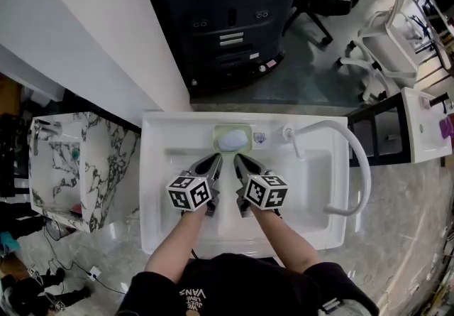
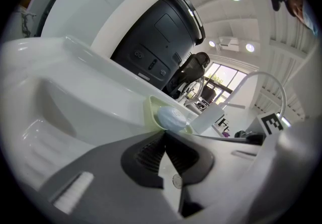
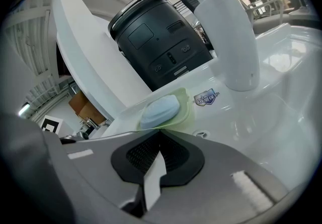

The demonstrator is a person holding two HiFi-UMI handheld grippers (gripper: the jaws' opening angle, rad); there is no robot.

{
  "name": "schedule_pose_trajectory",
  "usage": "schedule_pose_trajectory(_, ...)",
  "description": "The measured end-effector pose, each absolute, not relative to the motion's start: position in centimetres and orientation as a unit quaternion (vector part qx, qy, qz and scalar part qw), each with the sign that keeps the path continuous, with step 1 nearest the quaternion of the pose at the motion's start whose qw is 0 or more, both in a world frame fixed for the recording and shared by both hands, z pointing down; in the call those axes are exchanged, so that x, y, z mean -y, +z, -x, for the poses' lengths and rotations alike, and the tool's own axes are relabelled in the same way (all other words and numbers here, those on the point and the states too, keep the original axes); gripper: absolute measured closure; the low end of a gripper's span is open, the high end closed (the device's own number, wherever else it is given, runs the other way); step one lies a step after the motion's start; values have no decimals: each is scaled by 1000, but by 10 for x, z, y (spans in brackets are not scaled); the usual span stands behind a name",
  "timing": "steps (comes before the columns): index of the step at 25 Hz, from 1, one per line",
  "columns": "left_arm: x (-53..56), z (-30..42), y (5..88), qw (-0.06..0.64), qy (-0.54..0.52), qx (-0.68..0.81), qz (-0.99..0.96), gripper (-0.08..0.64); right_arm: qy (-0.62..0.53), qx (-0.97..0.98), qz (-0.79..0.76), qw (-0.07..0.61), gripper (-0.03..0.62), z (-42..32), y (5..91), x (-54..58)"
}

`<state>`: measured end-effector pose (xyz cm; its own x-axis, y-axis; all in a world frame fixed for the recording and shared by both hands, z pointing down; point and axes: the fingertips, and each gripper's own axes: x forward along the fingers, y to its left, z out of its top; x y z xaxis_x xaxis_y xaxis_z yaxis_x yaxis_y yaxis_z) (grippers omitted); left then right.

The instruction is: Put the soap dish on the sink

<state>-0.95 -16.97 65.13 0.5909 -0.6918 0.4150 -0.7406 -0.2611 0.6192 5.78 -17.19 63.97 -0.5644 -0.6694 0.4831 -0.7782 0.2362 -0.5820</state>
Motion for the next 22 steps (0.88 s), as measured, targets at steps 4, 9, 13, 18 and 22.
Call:
schedule_pose_trajectory(4, 167, 10, 647, 405, 28, 445, -798, 506, 409, 780, -469, 62, 590, -64, 637, 169)
schedule_pose_trajectory(9, 162, 11, 639, 399, 28, 435, -807, 506, 400, 783, -473, 66, 589, -68, 631, 161)
schedule_pose_trajectory(13, 156, 11, 631, 394, 30, 424, -815, 508, 394, 779, -483, 64, 589, -72, 624, 153)
schedule_pose_trajectory(18, 148, 11, 619, 387, 33, 410, -825, 506, 380, 779, -495, 60, 589, -76, 611, 145)
schedule_pose_trajectory(22, 142, 10, 608, 375, 36, 396, -837, 506, 366, 777, -510, 51, 590, -79, 598, 140)
